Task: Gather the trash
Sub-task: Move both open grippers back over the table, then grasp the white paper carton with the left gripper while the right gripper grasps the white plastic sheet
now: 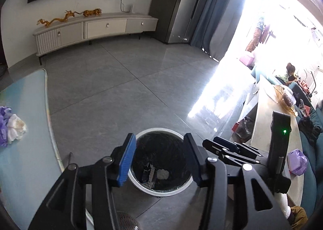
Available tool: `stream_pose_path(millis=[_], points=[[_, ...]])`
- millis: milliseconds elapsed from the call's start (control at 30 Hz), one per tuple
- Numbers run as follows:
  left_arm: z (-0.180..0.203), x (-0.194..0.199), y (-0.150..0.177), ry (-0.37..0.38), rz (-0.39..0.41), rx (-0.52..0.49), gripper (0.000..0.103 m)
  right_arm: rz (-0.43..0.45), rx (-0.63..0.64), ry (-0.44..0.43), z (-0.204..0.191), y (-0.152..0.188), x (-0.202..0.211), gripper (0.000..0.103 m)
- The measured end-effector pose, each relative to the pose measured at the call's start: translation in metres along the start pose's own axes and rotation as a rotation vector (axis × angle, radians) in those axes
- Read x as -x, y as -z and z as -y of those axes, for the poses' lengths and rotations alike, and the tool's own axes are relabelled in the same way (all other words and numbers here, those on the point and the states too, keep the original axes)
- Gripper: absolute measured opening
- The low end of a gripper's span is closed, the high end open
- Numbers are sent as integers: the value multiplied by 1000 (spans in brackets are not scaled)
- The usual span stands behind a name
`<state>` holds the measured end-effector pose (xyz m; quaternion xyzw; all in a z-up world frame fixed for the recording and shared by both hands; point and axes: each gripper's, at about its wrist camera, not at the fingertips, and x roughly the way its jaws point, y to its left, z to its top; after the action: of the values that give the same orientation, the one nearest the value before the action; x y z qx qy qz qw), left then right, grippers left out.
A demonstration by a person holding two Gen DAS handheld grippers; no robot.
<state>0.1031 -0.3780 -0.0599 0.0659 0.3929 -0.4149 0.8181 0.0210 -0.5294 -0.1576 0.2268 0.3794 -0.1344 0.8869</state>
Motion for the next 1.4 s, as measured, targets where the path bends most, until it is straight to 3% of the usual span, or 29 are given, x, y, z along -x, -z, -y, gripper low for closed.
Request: stream_pose_path(millis=[300,667,1000,1067,1200,1400], points=[[-30,108,16,-79,147,19,47,102,124,-93,-86,-9,63,41],[-137,208,74,-207,247,154,47,135,298,-206,-199,-7,96,43],[-278,253,143,-393,234,376,47,84,427,-289,-286,3,79,48],[-307,258,150,-444,218,387,48,62,450,-302,-300,7,70,50],[-352,266,152,-503,194,389,57,8,492,-338,-330,15,48,53],[-397,262,130,-512,129,311,63,-56,554,-414,-377,22,11,54]])
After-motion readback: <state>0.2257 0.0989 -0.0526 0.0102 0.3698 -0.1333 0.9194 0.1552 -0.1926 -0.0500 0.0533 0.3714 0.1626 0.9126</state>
